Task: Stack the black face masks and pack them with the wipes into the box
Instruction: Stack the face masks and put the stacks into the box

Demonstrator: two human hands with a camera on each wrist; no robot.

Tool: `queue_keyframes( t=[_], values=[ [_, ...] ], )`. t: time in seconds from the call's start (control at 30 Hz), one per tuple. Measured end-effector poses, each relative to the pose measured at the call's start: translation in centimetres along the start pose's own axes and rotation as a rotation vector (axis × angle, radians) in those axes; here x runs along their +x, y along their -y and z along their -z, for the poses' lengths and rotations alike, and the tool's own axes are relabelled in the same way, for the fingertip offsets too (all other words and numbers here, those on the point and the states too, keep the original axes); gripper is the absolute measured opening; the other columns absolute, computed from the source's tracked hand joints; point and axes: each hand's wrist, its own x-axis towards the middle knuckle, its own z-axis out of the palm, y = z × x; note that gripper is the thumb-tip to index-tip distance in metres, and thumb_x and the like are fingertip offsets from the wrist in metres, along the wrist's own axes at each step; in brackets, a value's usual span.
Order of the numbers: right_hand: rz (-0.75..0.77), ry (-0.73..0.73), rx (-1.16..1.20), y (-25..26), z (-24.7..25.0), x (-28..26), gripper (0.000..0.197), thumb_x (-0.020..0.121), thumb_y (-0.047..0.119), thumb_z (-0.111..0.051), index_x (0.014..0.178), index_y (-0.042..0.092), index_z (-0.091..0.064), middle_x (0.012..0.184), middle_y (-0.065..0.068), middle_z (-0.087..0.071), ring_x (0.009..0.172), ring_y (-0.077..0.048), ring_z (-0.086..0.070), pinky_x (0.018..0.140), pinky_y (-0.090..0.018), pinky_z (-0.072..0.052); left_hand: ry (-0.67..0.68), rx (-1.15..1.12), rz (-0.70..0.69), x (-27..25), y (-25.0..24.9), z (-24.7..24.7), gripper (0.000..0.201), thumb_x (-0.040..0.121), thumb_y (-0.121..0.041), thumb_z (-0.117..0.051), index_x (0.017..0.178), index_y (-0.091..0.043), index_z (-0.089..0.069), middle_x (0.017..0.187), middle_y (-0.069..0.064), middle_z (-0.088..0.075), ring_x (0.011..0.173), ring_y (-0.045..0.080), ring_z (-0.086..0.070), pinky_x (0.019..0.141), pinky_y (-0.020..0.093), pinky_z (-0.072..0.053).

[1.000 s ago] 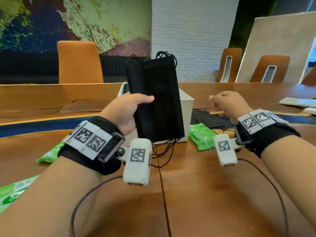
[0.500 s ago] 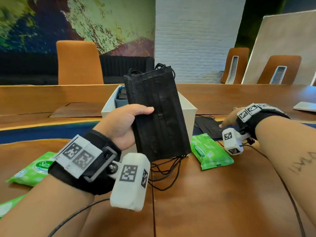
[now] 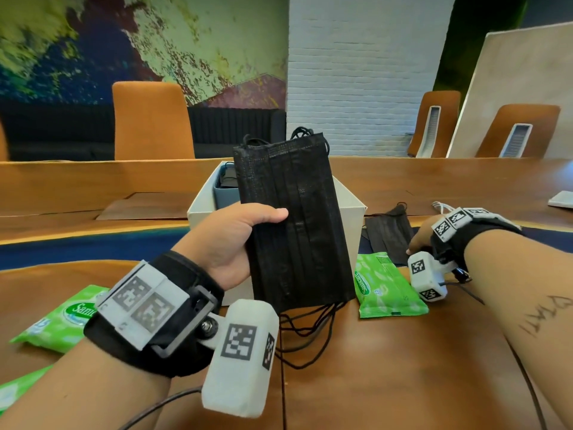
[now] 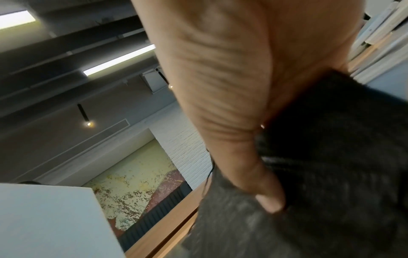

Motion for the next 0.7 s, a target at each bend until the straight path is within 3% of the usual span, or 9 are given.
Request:
queue_keyframes(
  t=[0.07,0.13,0.2,0.27,0.37,0.47,0.53,0.6,0.7],
  values=[
    [-0.023,-0.043,-0.01,-0.1,-0.2,0.7,0.023,0.086,0.032,-0.061,0.069,0.017,-0.057,0.072,0.0,-0.056,0.072,-0.02,-0.052,0.055,-0.022,-0.038,0.002,0.0,0.006,-0.1,0.1,-0.2,0.033,0.089,-0.004,-0.048,0.119,-0.003,-0.061,0.11,0.014,-0.07,0.102,0.028,-0.068,0.084,0.042,-0.053],
    [-0.023,-0.102,0.069,0.2,-0.3,0.7,0.018,0.084,0.025,-0.061,0.073,0.011,-0.058,0.07,-0.004,-0.055,0.068,-0.021,-0.052,0.056,-0.024,-0.037,0.002,-0.003,0.008,-0.2,0.1,-0.2,0.033,0.089,-0.004,-0.048,0.119,-0.004,-0.061,0.11,0.014,-0.07,0.102,0.029,-0.067,0.085,0.043,-0.052],
    [-0.027,-0.166,0.116,0.2,0.0,-0.1,0.013,0.084,0.019,-0.061,0.089,0.007,-0.062,0.08,-0.008,-0.056,0.074,-0.023,-0.051,0.054,-0.024,-0.036,-0.006,-0.009,-0.001,-0.3,0.0,-0.2,0.032,0.089,-0.004,-0.049,0.119,-0.004,-0.061,0.11,0.014,-0.07,0.102,0.028,-0.068,0.084,0.043,-0.052],
    [-0.007,-0.235,0.196,-0.5,0.6,-0.6,0.028,0.081,0.017,-0.063,0.104,0.001,-0.063,0.096,-0.012,-0.061,0.083,-0.026,-0.055,0.061,-0.026,-0.041,-0.009,-0.012,-0.006,-0.5,-0.1,-0.2,0.031,0.089,-0.005,-0.049,0.117,-0.004,-0.062,0.109,0.014,-0.071,0.1,0.028,-0.069,0.081,0.042,-0.053],
    [0.044,-0.348,0.449,-2.1,2.2,-2.3,0.03,0.079,0.015,-0.068,0.105,0.005,-0.058,0.1,-0.015,-0.062,0.089,-0.029,-0.059,0.074,-0.032,-0.047,-0.007,-0.014,-0.01,-1.0,-0.5,-0.4,0.028,0.091,-0.005,-0.047,0.113,-0.005,-0.064,0.107,0.013,-0.071,0.098,0.027,-0.069,0.078,0.042,-0.053],
    [0.139,-0.401,0.701,-3.3,4.1,-4.5,0.03,0.079,0.016,-0.07,0.105,0.011,-0.056,0.101,-0.013,-0.063,0.087,-0.028,-0.061,0.073,-0.032,-0.048,-0.003,-0.018,-0.011,-1.8,-0.9,-0.7,0.026,0.093,-0.006,-0.046,0.111,-0.004,-0.065,0.108,0.015,-0.071,0.097,0.028,-0.069,0.078,0.042,-0.053],
    [0.225,-0.394,0.935,-3.4,5.0,-6.2,0.034,0.08,0.012,-0.07,0.11,0.012,-0.054,0.106,-0.014,-0.063,0.089,-0.028,-0.063,0.075,-0.037,-0.052,0.005,-0.01,-0.01,-2.5,-1.0,-0.8,0.025,0.094,-0.007,-0.046,0.109,-0.004,-0.065,0.108,0.015,-0.071,0.096,0.027,-0.069,0.077,0.041,-0.053],
    [0.316,-0.325,1.198,-3.0,5.3,-8.2,0.039,0.082,0.006,-0.067,0.117,0.013,-0.051,0.116,-0.017,-0.062,0.099,-0.033,-0.063,0.087,-0.049,-0.053,0.009,0.016,-0.009,-3.1,-1.2,-0.6,0.026,0.094,-0.009,-0.046,0.112,-0.004,-0.065,0.109,0.015,-0.071,0.098,0.027,-0.069,0.077,0.041,-0.052],
    [0.502,-0.201,1.505,-0.9,4.4,-11.8,0.041,0.087,-0.003,-0.056,0.125,0.01,-0.046,0.113,-0.017,-0.062,0.096,-0.033,-0.064,0.073,-0.047,-0.058,-0.006,0.014,0.008,-4.2,-1.1,0.3,0.028,0.095,-0.015,-0.047,0.115,-0.005,-0.064,0.108,0.014,-0.071,0.102,0.029,-0.067,0.082,0.043,-0.05]
  ],
)
